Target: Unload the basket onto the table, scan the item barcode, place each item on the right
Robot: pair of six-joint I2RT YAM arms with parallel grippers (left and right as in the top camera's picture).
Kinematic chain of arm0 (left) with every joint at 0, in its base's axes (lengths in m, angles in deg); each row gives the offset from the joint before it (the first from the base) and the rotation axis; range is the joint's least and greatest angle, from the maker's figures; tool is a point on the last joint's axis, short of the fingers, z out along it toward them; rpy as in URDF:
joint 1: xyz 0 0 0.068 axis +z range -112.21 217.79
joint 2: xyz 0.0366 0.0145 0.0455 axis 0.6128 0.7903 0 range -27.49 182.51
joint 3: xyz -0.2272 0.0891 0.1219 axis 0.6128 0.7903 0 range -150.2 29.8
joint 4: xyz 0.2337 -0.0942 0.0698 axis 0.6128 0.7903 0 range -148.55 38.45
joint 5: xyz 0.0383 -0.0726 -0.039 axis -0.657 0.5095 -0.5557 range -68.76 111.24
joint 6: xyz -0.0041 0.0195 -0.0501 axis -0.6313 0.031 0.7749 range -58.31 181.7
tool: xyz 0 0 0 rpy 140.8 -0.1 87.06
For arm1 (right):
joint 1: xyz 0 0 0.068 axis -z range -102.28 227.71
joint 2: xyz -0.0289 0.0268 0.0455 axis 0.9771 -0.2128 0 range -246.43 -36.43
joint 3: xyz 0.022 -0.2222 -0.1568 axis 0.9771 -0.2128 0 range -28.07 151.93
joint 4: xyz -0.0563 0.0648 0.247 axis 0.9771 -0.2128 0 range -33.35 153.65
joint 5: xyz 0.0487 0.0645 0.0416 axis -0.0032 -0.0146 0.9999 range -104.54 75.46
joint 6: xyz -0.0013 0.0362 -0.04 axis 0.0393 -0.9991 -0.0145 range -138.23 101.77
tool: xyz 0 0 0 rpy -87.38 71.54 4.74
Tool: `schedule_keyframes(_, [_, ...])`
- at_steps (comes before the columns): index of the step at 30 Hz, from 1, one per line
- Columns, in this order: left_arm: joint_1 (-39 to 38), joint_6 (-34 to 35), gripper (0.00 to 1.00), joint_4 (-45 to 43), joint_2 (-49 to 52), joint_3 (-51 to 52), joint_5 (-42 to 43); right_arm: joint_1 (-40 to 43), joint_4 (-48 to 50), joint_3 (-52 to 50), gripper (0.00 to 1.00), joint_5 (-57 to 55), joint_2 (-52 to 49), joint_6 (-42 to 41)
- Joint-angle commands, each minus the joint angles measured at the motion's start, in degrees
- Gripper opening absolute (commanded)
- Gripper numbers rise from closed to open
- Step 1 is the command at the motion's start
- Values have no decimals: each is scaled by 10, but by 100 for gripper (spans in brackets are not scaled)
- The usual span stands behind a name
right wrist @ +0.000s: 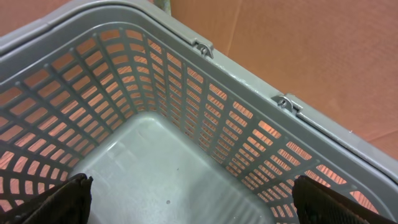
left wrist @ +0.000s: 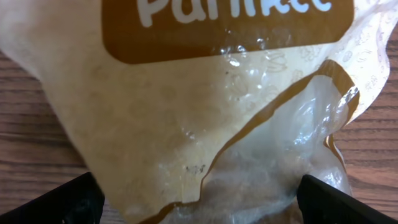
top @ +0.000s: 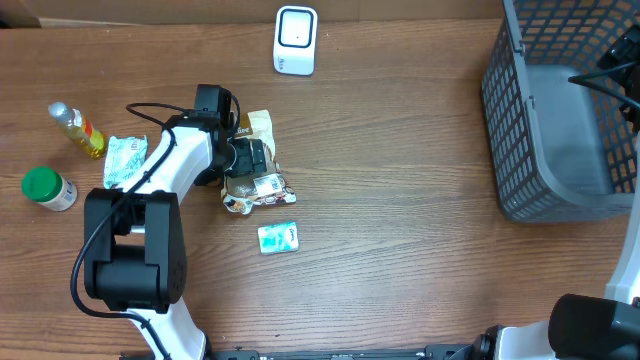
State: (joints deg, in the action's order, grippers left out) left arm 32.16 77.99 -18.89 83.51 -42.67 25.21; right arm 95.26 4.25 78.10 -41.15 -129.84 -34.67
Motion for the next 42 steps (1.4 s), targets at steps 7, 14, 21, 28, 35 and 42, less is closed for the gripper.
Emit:
schedule_keyframes(7, [15, -9, 100, 12, 24, -17, 69, 0, 3, 3, 100, -8, 1, 2])
schedule_keyframes(14, [61, -9, 100, 9, 23, -54, 190, 0, 3, 3, 100, -8, 1, 2])
schedule_keyframes(21, [68, -26, 100, -15, 28, -53, 198, 0, 3, 3, 100, -8, 1, 2])
schedule_keyframes(28, [57, -26, 100, -21, 59, -53, 179, 0, 3, 3, 100, -8, 1, 2])
schedule_keyframes(35, [60, -26, 80, -19, 85, -53, 188, 0, 3, 3, 100, -8, 1, 2])
schedule_keyframes(42, [60, -26, 64, -2, 93, -53, 196, 0, 3, 3, 100, -8, 1, 2])
